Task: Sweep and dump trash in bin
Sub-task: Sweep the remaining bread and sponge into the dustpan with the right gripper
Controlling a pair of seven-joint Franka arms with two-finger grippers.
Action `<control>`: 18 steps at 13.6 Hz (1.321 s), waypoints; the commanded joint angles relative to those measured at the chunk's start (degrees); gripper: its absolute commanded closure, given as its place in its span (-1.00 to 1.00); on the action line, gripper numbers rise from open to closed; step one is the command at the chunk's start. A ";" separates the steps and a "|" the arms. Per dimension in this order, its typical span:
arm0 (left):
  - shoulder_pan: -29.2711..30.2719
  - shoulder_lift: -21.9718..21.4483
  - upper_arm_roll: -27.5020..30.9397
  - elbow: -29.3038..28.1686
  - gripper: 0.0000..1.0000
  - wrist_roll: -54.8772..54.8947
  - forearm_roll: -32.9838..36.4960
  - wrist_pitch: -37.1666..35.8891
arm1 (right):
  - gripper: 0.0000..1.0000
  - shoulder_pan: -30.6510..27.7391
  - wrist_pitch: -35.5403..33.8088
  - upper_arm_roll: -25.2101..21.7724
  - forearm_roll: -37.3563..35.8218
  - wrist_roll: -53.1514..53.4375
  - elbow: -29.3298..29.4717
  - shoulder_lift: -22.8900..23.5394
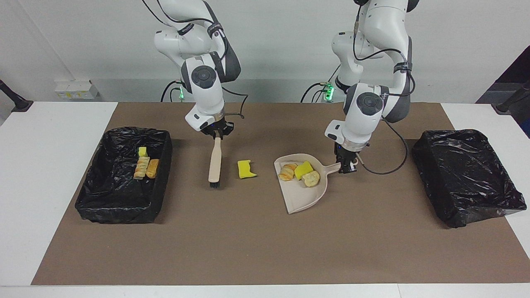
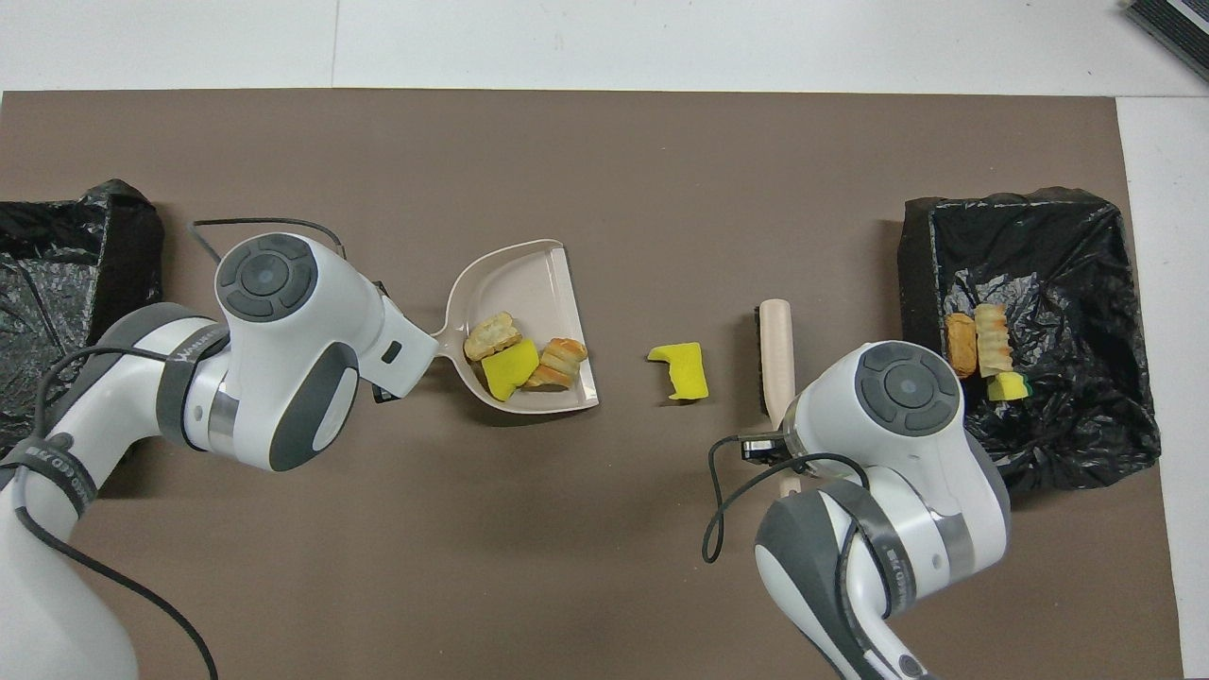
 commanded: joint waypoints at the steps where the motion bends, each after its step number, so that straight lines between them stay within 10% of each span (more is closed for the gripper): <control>1: -1.27 -3.71 -1.84 -3.96 1.00 -5.56 1.01 -0.67 | 1.00 3.47 6.49 0.67 1.79 -0.47 -0.04 5.62; 6: -1.27 -5.12 -4.04 -5.90 1.00 -9.27 1.01 -0.59 | 1.00 13.76 10.03 0.75 1.97 8.05 10.32 15.05; 14: 1.81 -3.10 -1.51 -5.64 1.00 0.11 -0.83 6.44 | 1.00 17.65 8.98 0.75 2.76 8.85 15.43 13.84; 18: 2.16 -2.57 4.11 -5.63 1.00 20.03 -17.48 9.87 | 1.00 16.24 -0.23 0.66 2.76 8.77 21.05 11.19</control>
